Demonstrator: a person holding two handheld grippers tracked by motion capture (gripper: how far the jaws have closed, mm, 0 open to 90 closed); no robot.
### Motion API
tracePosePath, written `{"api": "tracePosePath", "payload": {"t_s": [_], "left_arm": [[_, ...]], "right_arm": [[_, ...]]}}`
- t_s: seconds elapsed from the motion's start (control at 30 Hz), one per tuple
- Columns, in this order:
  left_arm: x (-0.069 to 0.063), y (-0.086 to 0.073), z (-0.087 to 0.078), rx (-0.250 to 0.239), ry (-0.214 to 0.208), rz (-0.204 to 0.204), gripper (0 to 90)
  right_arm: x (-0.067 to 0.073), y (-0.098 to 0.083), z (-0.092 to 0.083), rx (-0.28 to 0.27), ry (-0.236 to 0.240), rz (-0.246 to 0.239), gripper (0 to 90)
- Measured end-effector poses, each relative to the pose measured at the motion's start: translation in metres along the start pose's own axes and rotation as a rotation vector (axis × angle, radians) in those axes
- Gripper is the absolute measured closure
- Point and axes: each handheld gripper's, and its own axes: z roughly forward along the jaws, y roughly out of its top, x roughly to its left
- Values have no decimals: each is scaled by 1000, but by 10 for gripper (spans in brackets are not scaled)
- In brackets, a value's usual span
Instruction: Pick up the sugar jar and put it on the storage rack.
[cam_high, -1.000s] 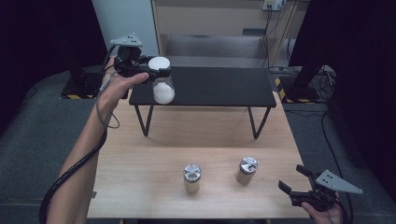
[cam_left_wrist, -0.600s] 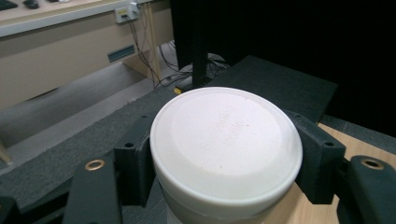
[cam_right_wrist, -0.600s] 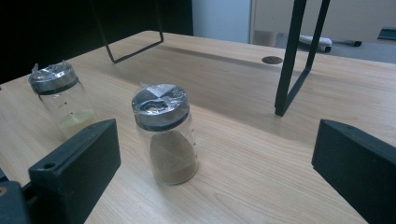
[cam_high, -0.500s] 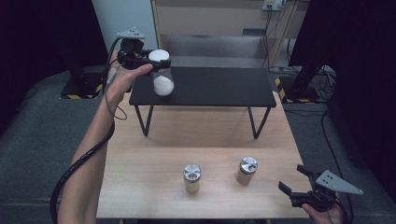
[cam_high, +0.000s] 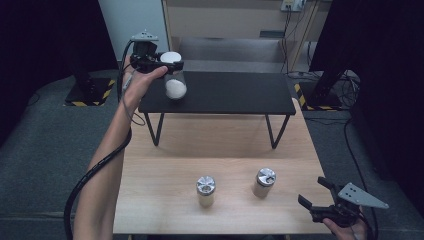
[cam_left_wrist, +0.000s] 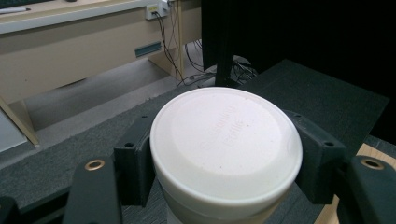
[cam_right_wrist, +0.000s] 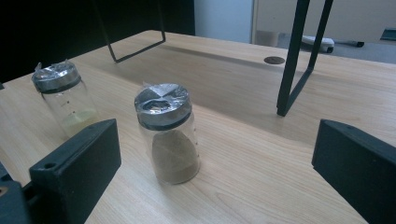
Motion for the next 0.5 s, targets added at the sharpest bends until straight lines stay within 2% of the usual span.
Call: {"api": "tracePosePath", "payload": {"t_s": [0.23, 0.5], "left_arm": [[2, -2, 4, 3, 1, -13, 324], [2, -2, 7, 18, 2, -4, 324]], "right_arm": [[0, 0, -1, -2, 0, 2, 18], [-1, -1, -1, -2, 2, 9, 18]]}}
